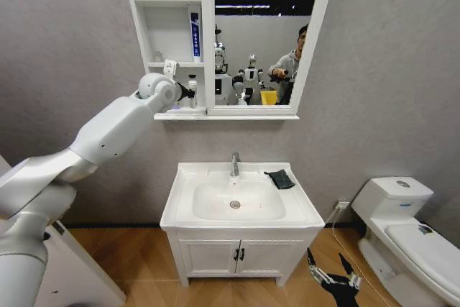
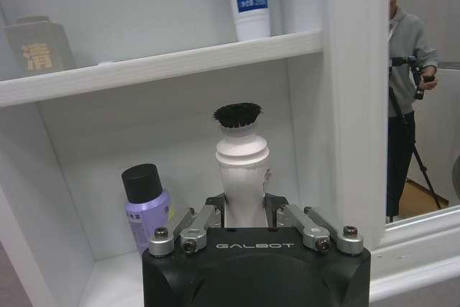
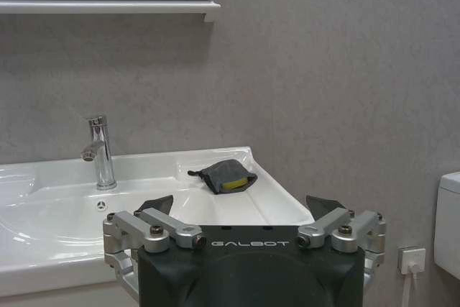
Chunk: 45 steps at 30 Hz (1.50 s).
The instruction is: Move facial cleanser and shampoo from washbasin to cabinet, then wipe washbasin with towel.
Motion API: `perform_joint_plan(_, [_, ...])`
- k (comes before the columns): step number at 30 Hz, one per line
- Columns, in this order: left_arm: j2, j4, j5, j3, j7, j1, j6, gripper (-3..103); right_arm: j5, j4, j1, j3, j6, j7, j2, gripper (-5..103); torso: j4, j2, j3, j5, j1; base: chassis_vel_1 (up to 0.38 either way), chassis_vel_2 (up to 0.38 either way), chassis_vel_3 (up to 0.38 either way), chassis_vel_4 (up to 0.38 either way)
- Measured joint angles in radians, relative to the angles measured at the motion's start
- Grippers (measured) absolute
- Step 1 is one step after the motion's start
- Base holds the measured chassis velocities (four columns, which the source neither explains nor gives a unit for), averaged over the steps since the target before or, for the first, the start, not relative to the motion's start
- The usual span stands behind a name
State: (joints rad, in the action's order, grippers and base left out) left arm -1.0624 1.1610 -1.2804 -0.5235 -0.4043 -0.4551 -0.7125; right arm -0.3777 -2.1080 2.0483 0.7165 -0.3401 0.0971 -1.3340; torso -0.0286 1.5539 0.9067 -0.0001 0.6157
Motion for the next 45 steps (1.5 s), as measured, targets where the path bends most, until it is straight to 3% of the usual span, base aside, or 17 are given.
perform_joint_plan(7, [-0.079, -0.128, -0.024, 0.006, -0.01, -0.021, 0.004, 28, -0.018, 0.012, -0.015, 0.002, 0.003, 0.0, 0.012, 100, -0.0007, 0.0, 0.0, 0.0002, 0.0, 0.0, 0.0, 0.0, 0.0])
perform_joint_plan(15, [-0.146, -0.229, 0.024, 0.014, 0.009, -0.029, 0.023, 28, -0.031, 0.024, -0.014, 0.011, 0.0, -0.003, 0.023, 100, -0.0005, 0.0, 0.0, 0.0002, 0.0, 0.0, 0.0, 0.0, 0.0])
perform_joint_plan(24, [-0.171, -0.277, 0.06, 0.02, 0.029, -0.021, 0.035, 26, -0.036, 0.035, -0.008, 0.029, -0.015, -0.001, 0.043, 100, -0.0005, 0.0, 0.0, 0.0, 0.0, 0.0, 0.0, 0.0, 0.0])
perform_joint_plan(26, [-0.168, -0.275, 0.065, 0.02, 0.029, -0.017, 0.038, 36, -0.038, 0.038, -0.01, 0.031, -0.016, 0.0, 0.047, 100, -0.0004, 0.0, 0.0, 0.0001, 0.0, 0.0, 0.0, 0.0, 0.0])
perform_joint_plan(29, [-0.166, -0.271, 0.068, 0.02, 0.029, -0.012, 0.041, 42, -0.039, 0.039, -0.012, 0.031, -0.016, 0.001, 0.047, 100, -0.0002, 0.0, 0.0, 0.0, 0.0, 0.0, 0.0, 0.0, 0.0])
perform_joint_plan(31, [-0.163, -0.254, 0.073, 0.021, 0.027, 0.002, 0.043, 58, -0.039, 0.042, -0.014, 0.03, -0.016, 0.003, 0.047, 100, -0.0005, 0.0, 0.0, 0.0001, 0.0, 0.0, 0.0, 0.0, 0.0])
perform_joint_plan(33, [-0.161, -0.248, 0.073, 0.022, 0.026, 0.006, 0.043, 58, -0.04, 0.042, -0.014, 0.03, -0.016, 0.003, 0.047, 100, -0.0007, 0.0, 0.0, 0.0001, 0.0, 0.0, 0.0, 0.0, 0.0])
perform_joint_plan(34, [-0.15, -0.223, 0.07, 0.029, 0.013, 0.019, 0.044, 70, -0.045, 0.042, -0.014, 0.032, -0.014, 0.004, 0.046, 100, -0.0008, 0.0, 0.0, 0.0001, 0.0, 0.0, 0.0, 0.0, 0.0])
perform_joint_plan(35, [-0.15, -0.223, 0.07, 0.029, 0.013, 0.019, 0.044, 70, -0.045, 0.042, -0.014, 0.032, -0.014, 0.004, 0.046, 100, -0.0008, 0.0, 0.0, 0.0001, 0.0, 0.0, 0.0, 0.0, 0.0])
perform_joint_plan(36, [-0.127, -0.182, 0.064, 0.035, 0.003, 0.032, 0.044, 75, -0.047, 0.042, -0.015, 0.035, -0.012, 0.005, 0.046, 100, -0.001, 0.0, 0.0, 0.0001, 0.0, 0.0, 0.0, 0.0, 0.0])
perform_joint_plan(38, [-0.105, -0.145, 0.054, 0.04, -0.007, 0.043, 0.043, 75, -0.048, 0.042, -0.015, 0.037, -0.009, 0.005, 0.047, 100, -0.0008, 0.0, 0.0, 0.0001, 0.0, 0.0, 0.0, 0.0, 0.0])
perform_joint_plan(39, [-0.067, -0.07, 0.02, 0.046, -0.034, 0.063, 0.042, 85, -0.052, 0.042, -0.016, 0.038, 0.0, 0.003, 0.048, 100, -0.0003, 0.0, 0.0, -0.0002, 0.0, 0.0, 0.0, 0.0, 0.0])
perform_joint_plan(43, [-0.01, 0.043, -0.033, 0.044, -0.086, 0.089, 0.033, 91, -0.063, 0.034, -0.02, 0.039, 0.023, -0.008, 0.049, 100, -0.0002, 0.0, 0.0, -0.0002, 0.0, 0.0, 0.0, 0.0, 0.0])
perform_joint_plan(45, [0.082, 0.237, -0.058, 0.037, -0.097, 0.149, 0.065, 100, -0.079, 0.02, -0.041, 0.04, 0.058, -0.013, 0.053, 100, -0.0006, 0.0, 0.0, 0.0, 0.0, 0.0, 0.0, 0.0, 0.0])
